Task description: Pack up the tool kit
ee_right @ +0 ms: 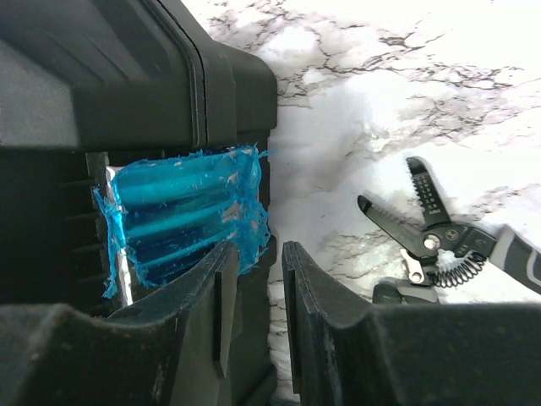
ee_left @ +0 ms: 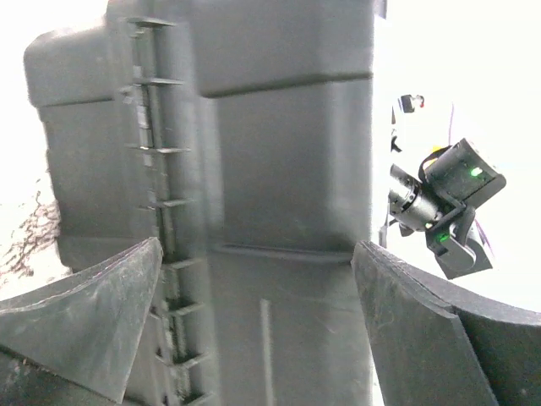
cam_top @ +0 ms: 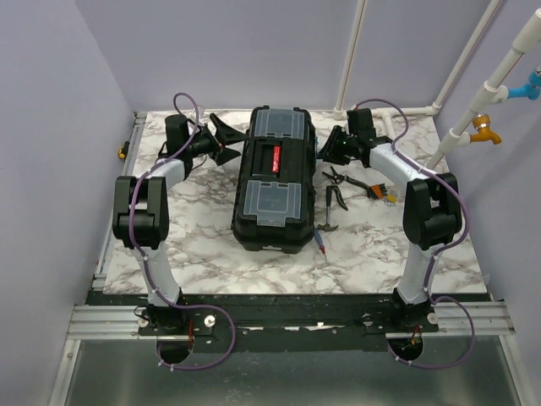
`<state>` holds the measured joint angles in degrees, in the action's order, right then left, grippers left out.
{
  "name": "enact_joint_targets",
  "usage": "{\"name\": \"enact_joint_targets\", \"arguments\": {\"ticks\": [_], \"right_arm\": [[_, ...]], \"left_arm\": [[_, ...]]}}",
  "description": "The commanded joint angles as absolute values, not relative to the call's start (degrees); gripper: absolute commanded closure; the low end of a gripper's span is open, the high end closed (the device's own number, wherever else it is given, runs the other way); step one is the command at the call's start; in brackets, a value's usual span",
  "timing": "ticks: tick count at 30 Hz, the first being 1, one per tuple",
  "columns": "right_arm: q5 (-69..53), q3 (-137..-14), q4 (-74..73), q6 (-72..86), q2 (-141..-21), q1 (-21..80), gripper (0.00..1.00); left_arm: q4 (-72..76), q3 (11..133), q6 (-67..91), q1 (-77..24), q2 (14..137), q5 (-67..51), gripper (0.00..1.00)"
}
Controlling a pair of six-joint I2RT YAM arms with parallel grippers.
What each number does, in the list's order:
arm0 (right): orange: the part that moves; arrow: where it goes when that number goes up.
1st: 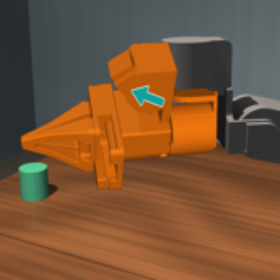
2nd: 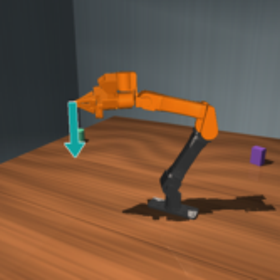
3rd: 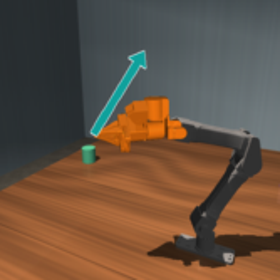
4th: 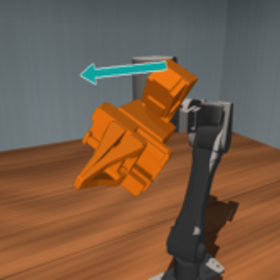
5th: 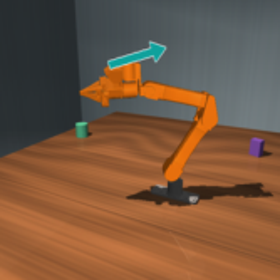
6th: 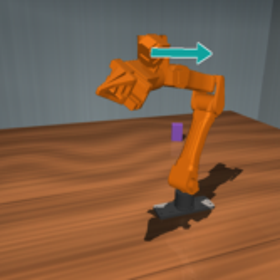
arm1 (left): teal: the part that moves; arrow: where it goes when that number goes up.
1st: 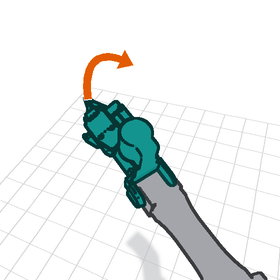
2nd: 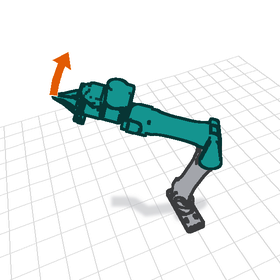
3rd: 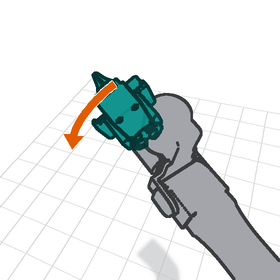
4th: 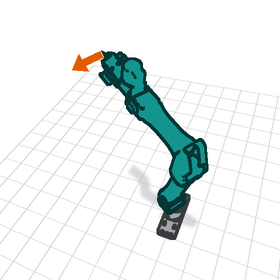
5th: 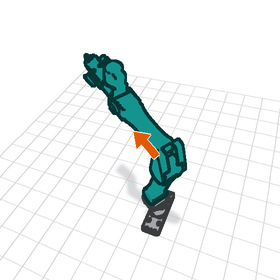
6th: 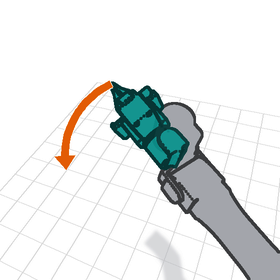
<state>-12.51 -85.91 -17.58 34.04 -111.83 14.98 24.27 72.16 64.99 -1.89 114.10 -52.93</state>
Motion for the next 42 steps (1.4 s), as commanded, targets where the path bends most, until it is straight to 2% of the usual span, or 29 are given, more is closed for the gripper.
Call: {"name": "enact_joint_targets", "arguments": {"ticks": [1,7,13,16,19,22,26,30,31,33,36,39,42], "right_arm": [[-20.65,-84.35,-9.66,36.64,-108.31,16.59,0.63],[-21.69,-83.41,-8.19,36.84,-108.15,16.61,0.63],[-22.11,-82.74,-7.84,36.93,-108.15,16.61,0.63],[-22.25,-82.46,-7.76,36.95,-108.02,16.61,0.61],[-22.47,-81.77,-6.90,37.25,-107.95,16.58,0.52],[-23.27,-80.33,-4.66,38.37,-107.81,16.61,0.51],[-24.78,-78.44,-0.78,40.20,-107.67,16.60,0.42],[-26.22,-76.93,3.53,41.85,-107.84,16.60,0.37],[-26.68,-76.67,4.43,42.37,-108.08,16.61,0.36],[-27.92,-76.04,6.55,43.62,-108.60,16.61,0.33],[-30.37,-74.93,10.30,46.28,-109.70,16.28,0.19],[-33.26,-73.17,15.74,49.23,-110.62,15.64,0.09],[-35.80,-71.26,21.74,53.10,-111.67,15.38,0.04]], "left_arm": [[5.69,75.90,48.91,-2.73,102.98,-46.80,0.01],[-12.43,81.93,35.98,-7.71,96.71,-32.88,0.02],[-31.71,90.42,27.55,-15.01,98.57,-15.18,0.02],[-34.41,87.46,26.38,-16.44,97.24,-9.98,0.04],[-34.23,82.09,25.78,-16.94,94.87,-8.02,0.04],[-34.11,79.54,25.03,-17.01,93.66,-7.76,0.06],[-33.68,79.34,23.55,-16.89,95.32,-10.61,0.18],[-33.25,80.33,22.13,-15.38,97.03,-12.19,0.56],[-33.06,80.41,21.92,-14.87,97.11,-12.51,0.60],[-32.81,80.83,20.93,-14.18,97.12,-12.87,0.67],[-32.99,81.62,18.62,-13.71,96.84,-12.75,0.76],[-33.24,82.19,17.06,-13.62,96.59,-11.96,0.79],[-33.17,82.16,16.83,-13.48,96.58,-11.84,0.81]]}}
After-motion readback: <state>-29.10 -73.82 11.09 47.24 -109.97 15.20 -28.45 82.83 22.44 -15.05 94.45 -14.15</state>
